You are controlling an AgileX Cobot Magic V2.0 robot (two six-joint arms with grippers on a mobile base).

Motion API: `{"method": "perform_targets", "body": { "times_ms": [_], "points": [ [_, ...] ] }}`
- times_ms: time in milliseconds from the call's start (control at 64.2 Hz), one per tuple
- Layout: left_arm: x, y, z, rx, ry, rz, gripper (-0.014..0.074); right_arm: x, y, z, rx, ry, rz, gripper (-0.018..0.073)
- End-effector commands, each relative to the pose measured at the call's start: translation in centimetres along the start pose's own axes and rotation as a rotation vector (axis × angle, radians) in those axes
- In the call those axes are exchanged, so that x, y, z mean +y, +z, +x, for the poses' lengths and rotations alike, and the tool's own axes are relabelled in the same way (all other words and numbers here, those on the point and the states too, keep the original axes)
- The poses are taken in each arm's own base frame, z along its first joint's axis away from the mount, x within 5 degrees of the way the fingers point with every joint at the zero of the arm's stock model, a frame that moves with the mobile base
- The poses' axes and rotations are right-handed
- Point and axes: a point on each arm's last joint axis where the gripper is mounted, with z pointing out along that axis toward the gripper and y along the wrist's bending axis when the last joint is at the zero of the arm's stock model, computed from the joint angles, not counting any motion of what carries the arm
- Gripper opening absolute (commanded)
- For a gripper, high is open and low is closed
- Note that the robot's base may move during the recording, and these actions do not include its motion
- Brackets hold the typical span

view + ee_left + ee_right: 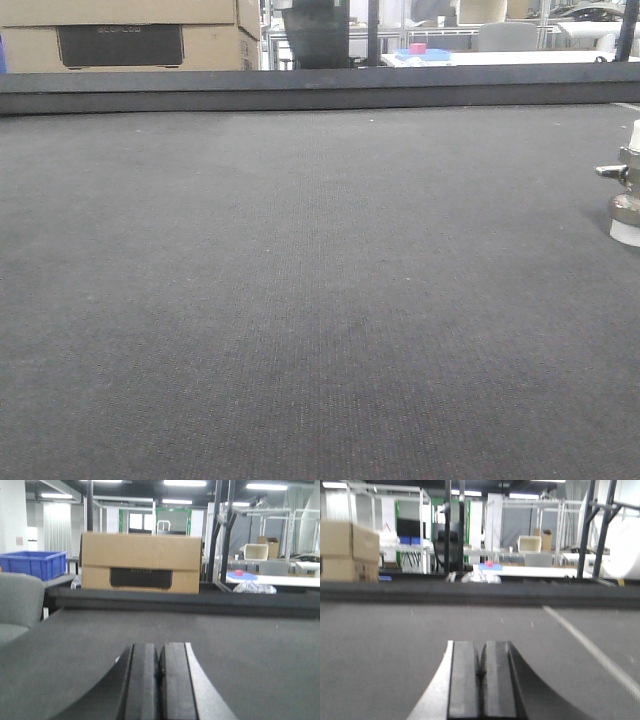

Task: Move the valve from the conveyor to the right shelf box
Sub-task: 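Lower both grippers toward the two white valves on the conveyor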

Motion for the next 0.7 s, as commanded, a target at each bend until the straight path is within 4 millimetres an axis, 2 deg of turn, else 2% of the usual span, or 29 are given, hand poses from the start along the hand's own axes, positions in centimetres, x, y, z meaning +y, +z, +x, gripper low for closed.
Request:
{"method": "perform_targets", "body": {
  "times_ms": [0,93,187,233,342,451,482,591,685],
  "points": [
    [0.1,-0.5,-2.9,-0.008,-0.002,-0.01,-0.0111,0.2,-0.4,-3.4,-0.05,0.014,-0.017,-0.0162],
    [0.2,-0.5,-5.2,0.077,0.0,-0.024,-0.0083,0.5,-0.6,-6.4,-0.004,0.009,-0.043,-0.0162],
    [0.2,0.3,-7.0,0.165,-0.001,-0.032,0.0045,0.8,0.2,-8.6,0.062,0.006,-0.058,-0.0121],
    [0.2,1.0,-7.8,0.196,-0.002,-0.034,0.0139,0.8,1.0,-9.7,0.083,0.006,-0.06,-0.005],
    [0.2,3.1,-9.3,0.247,-0.001,-0.035,0.0359,0.9,3.4,-11.6,0.127,0.007,-0.06,0.0217],
    [0.2,5.2,-10.0,0.333,-0.005,-0.037,0.0507,0.9,6.0,-12.0,0.191,0.009,-0.057,0.0504],
    [0.2,6.0,-9.8,0.384,-0.009,-0.039,0.0533,0.9,6.7,-11.8,0.213,0.01,-0.055,0.0562],
    [0.2,8.2,-10.1,0.529,-0.022,-0.041,0.0591,0.9,8.6,-10.8,0.287,0.01,-0.051,0.0568],
    [0.0,9.8,-10.4,0.64,-0.029,-0.033,0.0591,0.9,10.3,-10.4,0.361,0.011,-0.055,0.0568]
  ]
}}
